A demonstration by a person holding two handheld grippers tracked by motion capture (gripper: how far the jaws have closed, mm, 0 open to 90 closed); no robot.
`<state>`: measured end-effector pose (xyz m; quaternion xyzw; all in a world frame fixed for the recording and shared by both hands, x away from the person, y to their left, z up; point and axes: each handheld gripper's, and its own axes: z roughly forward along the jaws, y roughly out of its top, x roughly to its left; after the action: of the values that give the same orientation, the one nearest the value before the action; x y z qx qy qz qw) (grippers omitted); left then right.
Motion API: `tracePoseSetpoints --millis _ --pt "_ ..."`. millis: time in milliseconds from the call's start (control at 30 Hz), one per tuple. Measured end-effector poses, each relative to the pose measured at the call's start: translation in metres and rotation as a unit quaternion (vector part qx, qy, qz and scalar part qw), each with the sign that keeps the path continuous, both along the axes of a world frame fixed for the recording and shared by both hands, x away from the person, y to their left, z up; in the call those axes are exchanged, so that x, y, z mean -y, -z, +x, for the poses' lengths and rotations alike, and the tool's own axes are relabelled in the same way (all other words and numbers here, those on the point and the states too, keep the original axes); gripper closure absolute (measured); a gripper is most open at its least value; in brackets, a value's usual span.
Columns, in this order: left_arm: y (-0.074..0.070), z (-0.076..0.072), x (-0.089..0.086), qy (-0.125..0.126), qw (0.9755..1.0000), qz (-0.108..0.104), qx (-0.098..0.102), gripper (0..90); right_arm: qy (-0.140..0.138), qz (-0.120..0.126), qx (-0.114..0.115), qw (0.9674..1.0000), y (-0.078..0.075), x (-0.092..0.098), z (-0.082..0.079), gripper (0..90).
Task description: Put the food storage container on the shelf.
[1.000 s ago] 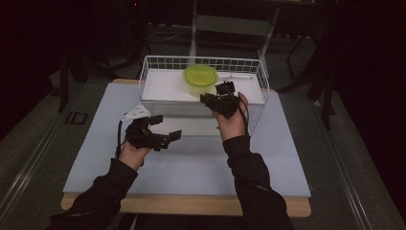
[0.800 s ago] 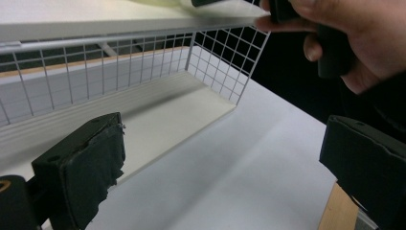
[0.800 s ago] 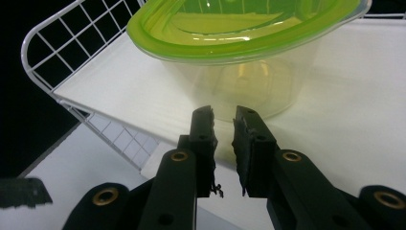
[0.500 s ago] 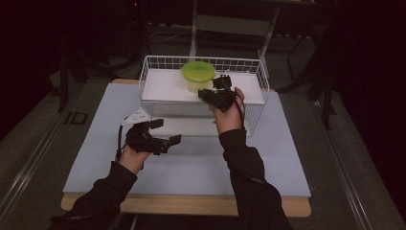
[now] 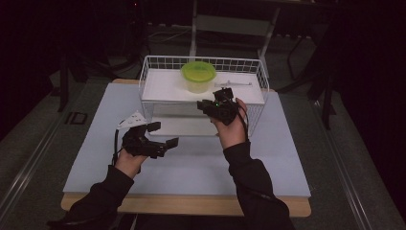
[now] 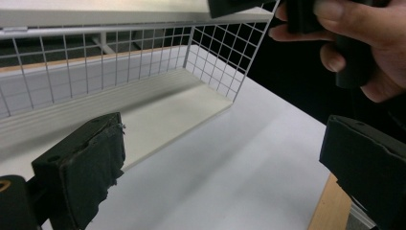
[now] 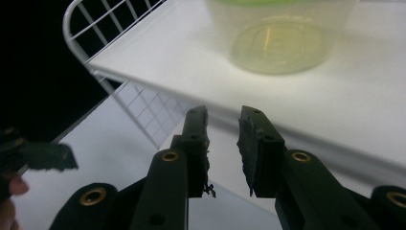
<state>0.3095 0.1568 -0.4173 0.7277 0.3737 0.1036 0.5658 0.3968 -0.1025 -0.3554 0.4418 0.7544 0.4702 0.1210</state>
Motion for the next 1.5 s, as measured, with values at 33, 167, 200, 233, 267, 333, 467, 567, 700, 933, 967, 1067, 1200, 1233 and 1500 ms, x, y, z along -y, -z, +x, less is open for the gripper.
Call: tracePoseSetpoints --millis 33,167,200,233,267,333,467,567,700,933,967,1067,1200,1233,1500 --pt "0.001 -0.001 -0.001 0.0 1.0 0.001 0.0 2.7 -0.003 -0.001 0.001 1.0 0.001 0.002 -0.004 71.2" --pt "0.006 -0.007 -0.005 0.0 1.0 0.007 -0.003 2.7 -0.014 -0.009 0.005 0.9999 0.008 0.007 -0.018 63.3" --pt "0.008 -0.009 -0.007 0.0 1.0 0.004 -0.007 2.7 -0.017 -0.01 0.007 0.9998 0.01 0.009 -0.022 59.5" --pt "0.011 -0.012 -0.009 0.001 1.0 0.003 -0.008 2.7 -0.019 -0.009 0.01 0.9997 0.011 0.011 -0.027 57.8" --pt "0.011 -0.012 -0.009 0.001 1.0 0.003 -0.008 2.7 -0.019 -0.009 0.01 0.9997 0.011 0.011 -0.027 57.8" --pt "0.017 -0.016 -0.012 0.0 0.9999 0.006 -0.01 2.7 -0.028 -0.017 0.024 0.9992 0.017 0.018 -0.04 50.1" --pt "0.026 -0.022 -0.017 -0.002 0.9999 -0.002 -0.015 2.7 -0.039 -0.021 0.027 0.9987 0.031 0.026 -0.056 44.2" --pt "0.03 -0.026 -0.019 -0.002 0.9999 0.004 -0.012 2.7 -0.048 -0.02 0.031 0.9982 0.041 0.034 -0.067 37.2" --pt "0.033 -0.031 -0.02 0.001 0.9999 0.011 -0.01 2.7 -0.064 -0.034 0.035 0.9968 0.054 0.042 -0.08 28.5" --pt "0.041 -0.041 -0.015 0.015 0.9996 0.02 -0.01 2.7 -0.077 -0.037 0.035 0.9958 0.073 0.062 -0.096 20.6" --pt "0.042 -0.042 -0.015 0.017 0.9996 0.021 -0.01 2.7 -0.074 -0.037 0.037 0.9959 0.075 0.066 -0.099 20.5" --pt "0.046 -0.045 -0.014 0.02 0.9994 0.024 -0.012 2.7 -0.066 -0.029 0.039 0.9967 0.082 0.079 -0.105 18.8" --pt "0.052 -0.047 -0.015 0.025 0.9991 0.03 -0.019 2.6 -0.056 -0.038 0.038 0.997 0.091 0.097 -0.111 17.3" --pt "0.052 -0.048 -0.016 0.023 0.9991 0.03 -0.019 2.7 -0.053 -0.038 0.036 0.9972 0.094 0.101 -0.113 17.3" --pt "0.064 -0.046 -0.02 0.02 0.9989 0.039 -0.017 2.7 -0.036 -0.077 0.03 0.996 0.112 0.126 -0.118 16.3"
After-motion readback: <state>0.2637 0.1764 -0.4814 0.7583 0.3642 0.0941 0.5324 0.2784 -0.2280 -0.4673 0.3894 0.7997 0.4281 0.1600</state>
